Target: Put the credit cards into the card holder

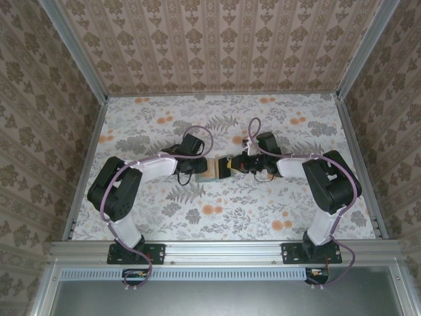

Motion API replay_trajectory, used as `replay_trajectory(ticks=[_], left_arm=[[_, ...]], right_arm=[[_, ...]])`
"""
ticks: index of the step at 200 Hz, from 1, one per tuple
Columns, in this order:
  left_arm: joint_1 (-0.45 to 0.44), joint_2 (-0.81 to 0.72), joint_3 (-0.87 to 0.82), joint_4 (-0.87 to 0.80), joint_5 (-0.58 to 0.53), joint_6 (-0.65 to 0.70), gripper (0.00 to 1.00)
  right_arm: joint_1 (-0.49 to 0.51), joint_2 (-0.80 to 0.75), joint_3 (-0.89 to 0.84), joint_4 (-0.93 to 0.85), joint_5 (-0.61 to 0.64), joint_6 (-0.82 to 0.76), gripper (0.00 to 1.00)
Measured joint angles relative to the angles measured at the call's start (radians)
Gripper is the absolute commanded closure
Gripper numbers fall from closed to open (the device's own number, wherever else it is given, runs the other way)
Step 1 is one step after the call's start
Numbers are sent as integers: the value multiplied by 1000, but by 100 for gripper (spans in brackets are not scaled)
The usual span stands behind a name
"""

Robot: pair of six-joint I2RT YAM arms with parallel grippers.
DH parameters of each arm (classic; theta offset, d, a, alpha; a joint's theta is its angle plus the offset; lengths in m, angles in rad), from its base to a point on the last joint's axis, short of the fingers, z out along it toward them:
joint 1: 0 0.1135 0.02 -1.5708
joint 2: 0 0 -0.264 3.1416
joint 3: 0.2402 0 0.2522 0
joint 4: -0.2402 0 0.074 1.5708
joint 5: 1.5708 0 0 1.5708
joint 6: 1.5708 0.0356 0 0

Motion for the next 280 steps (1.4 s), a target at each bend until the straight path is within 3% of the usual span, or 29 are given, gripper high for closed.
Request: replay_trajectory(ticks=[148, 280], left_arm=[[0, 0, -5, 10, 8, 0, 70], [0, 0, -5, 10, 10, 0, 69]], right_arm=[[41, 129, 119, 44, 5, 23, 100], [34, 148, 103, 46, 32, 22, 100]])
